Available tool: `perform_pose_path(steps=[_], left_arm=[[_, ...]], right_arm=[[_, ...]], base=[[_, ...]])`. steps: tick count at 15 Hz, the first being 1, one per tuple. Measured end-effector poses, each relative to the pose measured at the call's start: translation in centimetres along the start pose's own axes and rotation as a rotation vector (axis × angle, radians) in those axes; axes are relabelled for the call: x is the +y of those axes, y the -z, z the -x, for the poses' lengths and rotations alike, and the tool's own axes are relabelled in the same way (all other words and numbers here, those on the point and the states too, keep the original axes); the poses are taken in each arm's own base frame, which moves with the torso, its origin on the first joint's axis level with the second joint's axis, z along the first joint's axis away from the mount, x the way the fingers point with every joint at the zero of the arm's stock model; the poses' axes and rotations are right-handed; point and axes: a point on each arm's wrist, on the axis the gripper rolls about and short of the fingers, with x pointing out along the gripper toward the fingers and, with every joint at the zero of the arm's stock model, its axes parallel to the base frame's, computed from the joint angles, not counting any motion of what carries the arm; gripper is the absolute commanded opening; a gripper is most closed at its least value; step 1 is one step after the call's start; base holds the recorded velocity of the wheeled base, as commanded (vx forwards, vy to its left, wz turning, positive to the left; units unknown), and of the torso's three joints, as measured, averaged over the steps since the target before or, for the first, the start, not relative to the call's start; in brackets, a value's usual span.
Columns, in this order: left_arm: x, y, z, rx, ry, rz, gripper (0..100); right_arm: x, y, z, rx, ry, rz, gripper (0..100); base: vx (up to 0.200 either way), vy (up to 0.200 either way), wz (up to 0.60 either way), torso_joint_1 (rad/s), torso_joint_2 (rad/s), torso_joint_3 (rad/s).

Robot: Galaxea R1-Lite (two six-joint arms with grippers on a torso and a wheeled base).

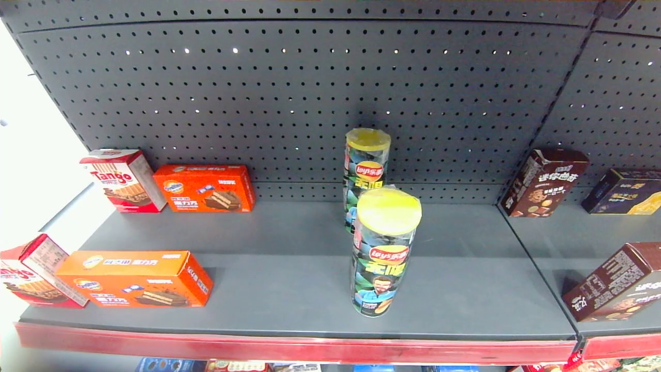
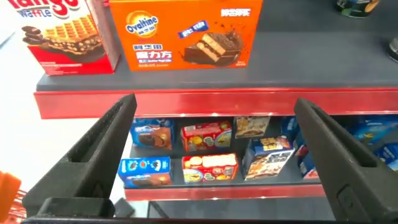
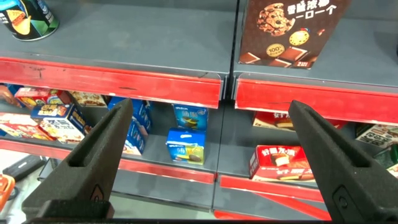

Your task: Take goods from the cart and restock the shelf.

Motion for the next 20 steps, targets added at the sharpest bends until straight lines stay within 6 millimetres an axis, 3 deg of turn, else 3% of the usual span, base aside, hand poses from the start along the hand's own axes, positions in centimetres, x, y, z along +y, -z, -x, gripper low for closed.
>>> perform_pose_path(steps=[2, 4, 6, 8, 13, 20], left_arm=[[-0.1, 0.0, 0.0, 0.001, 0.034, 0.003, 100], [-0.1, 0.0, 0.0, 0.0, 0.051, 0.002, 100], [0.0, 0.0, 0.2, -0.027, 0.069, 0.01, 100], [0.0, 0.0, 0.3, -0.054, 0.075, 0.015, 100], [0.0, 0.0, 0.4, -0.063, 0.084, 0.016, 100], [0.0, 0.0, 0.4, -0.063, 0.084, 0.014, 100]], right_arm=[[0.0, -1.7, 0.2, -0.029, 0.008, -0.022, 100], [0.0, -6.5, 0.3, -0.07, 0.002, -0.064, 100], [0.2, -10.8, -1.3, -0.035, -0.069, -0.067, 100], [0.6, -12.8, -3.9, 0.051, -0.166, -0.008, 100], [3.2, -14.1, -10.6, 0.204, -0.375, 0.105, 100], [6.6, -14.3, -17.3, 0.318, -0.461, 0.208, 100]], base=[[0.0, 0.0, 0.0, 0.0, 0.0, 0.0], [0.0, 0.0, 0.0, 0.0, 0.0, 0.0], [0.0, 0.0, 0.0, 0.0, 0.0, 0.0], [0.0, 0.0, 0.0, 0.0, 0.0, 0.0], [0.0, 0.0, 0.0, 0.0, 0.0, 0.0], [0.0, 0.0, 0.0, 0.0, 0.0, 0.0]])
